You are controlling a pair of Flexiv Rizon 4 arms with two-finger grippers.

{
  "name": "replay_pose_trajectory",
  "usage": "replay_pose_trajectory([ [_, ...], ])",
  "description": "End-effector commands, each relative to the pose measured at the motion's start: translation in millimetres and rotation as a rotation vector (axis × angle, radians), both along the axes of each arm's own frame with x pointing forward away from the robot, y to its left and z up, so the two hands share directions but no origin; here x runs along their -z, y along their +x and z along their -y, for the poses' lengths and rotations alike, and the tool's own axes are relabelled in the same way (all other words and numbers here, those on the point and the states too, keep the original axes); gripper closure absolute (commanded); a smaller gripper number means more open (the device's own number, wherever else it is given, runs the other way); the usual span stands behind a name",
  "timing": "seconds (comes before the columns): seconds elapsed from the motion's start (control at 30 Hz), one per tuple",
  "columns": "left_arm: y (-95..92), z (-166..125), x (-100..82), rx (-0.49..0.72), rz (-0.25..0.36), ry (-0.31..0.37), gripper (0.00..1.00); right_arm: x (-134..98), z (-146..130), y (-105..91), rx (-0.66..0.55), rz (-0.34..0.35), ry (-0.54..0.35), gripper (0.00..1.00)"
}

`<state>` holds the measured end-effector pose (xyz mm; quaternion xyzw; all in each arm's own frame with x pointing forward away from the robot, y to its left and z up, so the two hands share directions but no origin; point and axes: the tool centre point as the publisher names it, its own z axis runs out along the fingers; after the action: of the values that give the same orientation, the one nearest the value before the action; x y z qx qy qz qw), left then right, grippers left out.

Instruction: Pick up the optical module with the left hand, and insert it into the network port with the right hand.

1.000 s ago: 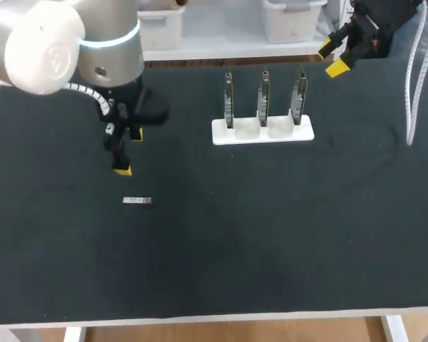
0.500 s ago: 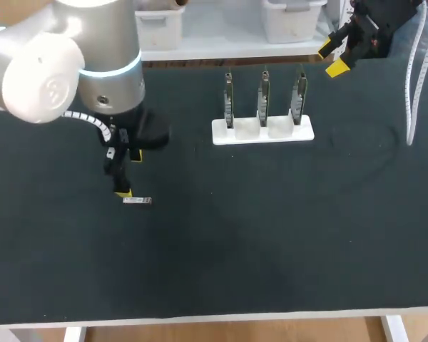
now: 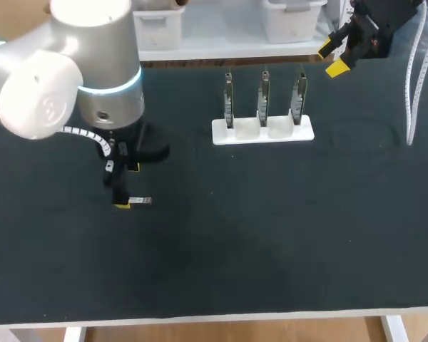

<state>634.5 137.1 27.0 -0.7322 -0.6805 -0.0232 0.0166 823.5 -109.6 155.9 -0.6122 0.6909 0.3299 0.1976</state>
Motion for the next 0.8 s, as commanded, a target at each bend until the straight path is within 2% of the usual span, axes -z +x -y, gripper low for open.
replay_pose_trajectory([
  [0.03, -0.3, 0, 6.0, -0.022, 0.001, 0.002, 0.0, -1, 0, 8.2, -0.407, -0.431, 0.101, 0.0],
  [0.47, -5.9, 4, 13.5, -0.057, 0.003, -0.025, 0.0, -1, 0, 8.2, -0.407, -0.431, 0.101, 0.0],
  [0.8, -5.0, 1, 21.2, -0.064, -0.008, 0.003, 0.0, -1, 0, 8.2, -0.407, -0.431, 0.101, 0.0],
])
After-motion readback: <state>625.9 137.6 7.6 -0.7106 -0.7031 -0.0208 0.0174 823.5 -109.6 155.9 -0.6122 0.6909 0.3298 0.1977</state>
